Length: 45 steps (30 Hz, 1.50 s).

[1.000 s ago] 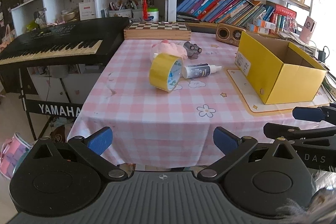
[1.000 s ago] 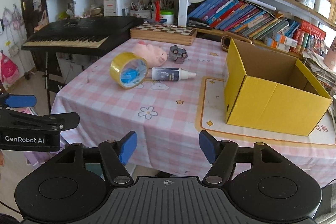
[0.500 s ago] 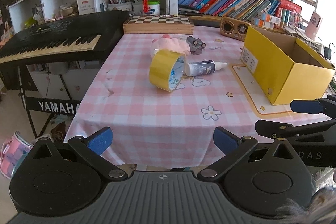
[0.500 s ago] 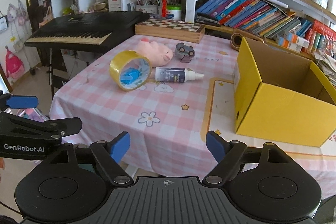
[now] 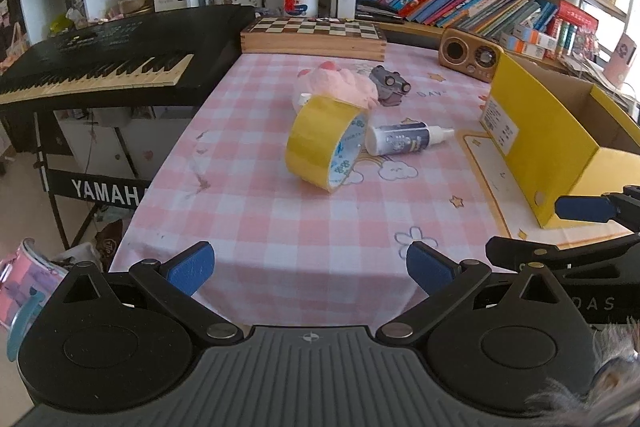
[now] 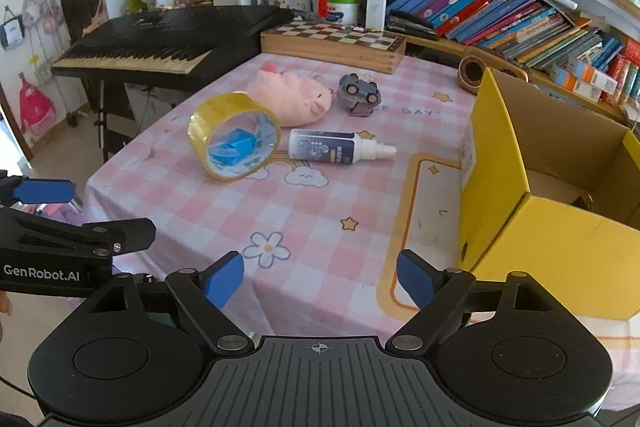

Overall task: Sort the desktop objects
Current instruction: 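Move the left tool toward the yellow tape roll, then close the left gripper on the yellow tape roll while the right gripper grasps the white glue bottle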

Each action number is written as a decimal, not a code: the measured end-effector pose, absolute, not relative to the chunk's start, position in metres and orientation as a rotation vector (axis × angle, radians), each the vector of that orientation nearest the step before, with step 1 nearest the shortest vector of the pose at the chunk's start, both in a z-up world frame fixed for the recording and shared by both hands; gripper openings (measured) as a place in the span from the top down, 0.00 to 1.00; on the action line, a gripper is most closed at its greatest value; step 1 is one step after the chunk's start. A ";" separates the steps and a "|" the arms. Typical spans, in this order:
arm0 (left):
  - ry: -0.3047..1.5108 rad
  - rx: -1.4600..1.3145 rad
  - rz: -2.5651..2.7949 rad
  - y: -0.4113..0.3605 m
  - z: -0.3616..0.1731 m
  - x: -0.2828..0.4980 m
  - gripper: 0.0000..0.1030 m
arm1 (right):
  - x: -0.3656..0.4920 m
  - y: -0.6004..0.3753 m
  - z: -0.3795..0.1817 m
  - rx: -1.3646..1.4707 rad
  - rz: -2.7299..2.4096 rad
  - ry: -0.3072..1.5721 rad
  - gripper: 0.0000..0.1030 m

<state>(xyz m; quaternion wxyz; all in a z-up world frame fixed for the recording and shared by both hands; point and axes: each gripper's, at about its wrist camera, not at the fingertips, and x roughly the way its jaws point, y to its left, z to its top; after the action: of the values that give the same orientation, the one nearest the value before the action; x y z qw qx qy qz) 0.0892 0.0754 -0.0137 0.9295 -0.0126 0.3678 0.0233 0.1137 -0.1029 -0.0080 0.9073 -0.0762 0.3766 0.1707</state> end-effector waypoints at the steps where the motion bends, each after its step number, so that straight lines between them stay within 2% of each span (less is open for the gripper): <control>1: 0.754 -0.026 0.056 0.075 -0.014 0.092 0.00 | 0.117 -0.103 -0.009 -0.158 0.357 0.779 0.12; 19: 0.780 -0.022 0.133 0.071 -0.014 0.160 0.00 | 0.184 -0.105 -0.017 -0.181 0.447 0.794 0.03; 28: 0.780 -0.032 0.079 0.070 -0.014 0.191 0.00 | 0.212 -0.098 -0.023 -0.211 0.510 0.805 0.03; 35: 0.800 -0.044 0.012 0.081 -0.018 0.221 0.02 | 0.243 -0.082 -0.025 -0.338 0.608 0.813 0.03; 42: 0.845 -0.026 -0.073 0.091 -0.023 0.249 0.22 | 0.273 -0.059 -0.029 -0.560 0.770 0.869 0.03; 44: 0.857 -0.018 -0.112 0.090 -0.024 0.255 0.30 | 0.280 -0.050 -0.031 -0.624 0.799 0.878 0.03; 45: 0.860 -0.011 -0.130 0.089 -0.024 0.257 0.37 | 0.281 -0.045 -0.031 -0.654 0.809 0.862 0.03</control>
<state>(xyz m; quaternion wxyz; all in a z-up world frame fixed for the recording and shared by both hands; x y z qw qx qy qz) 0.2567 0.0888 -0.0242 0.9069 -0.0052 0.4166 -0.0631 0.2813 -0.0455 -0.0311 0.7804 -0.3027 0.3992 0.3742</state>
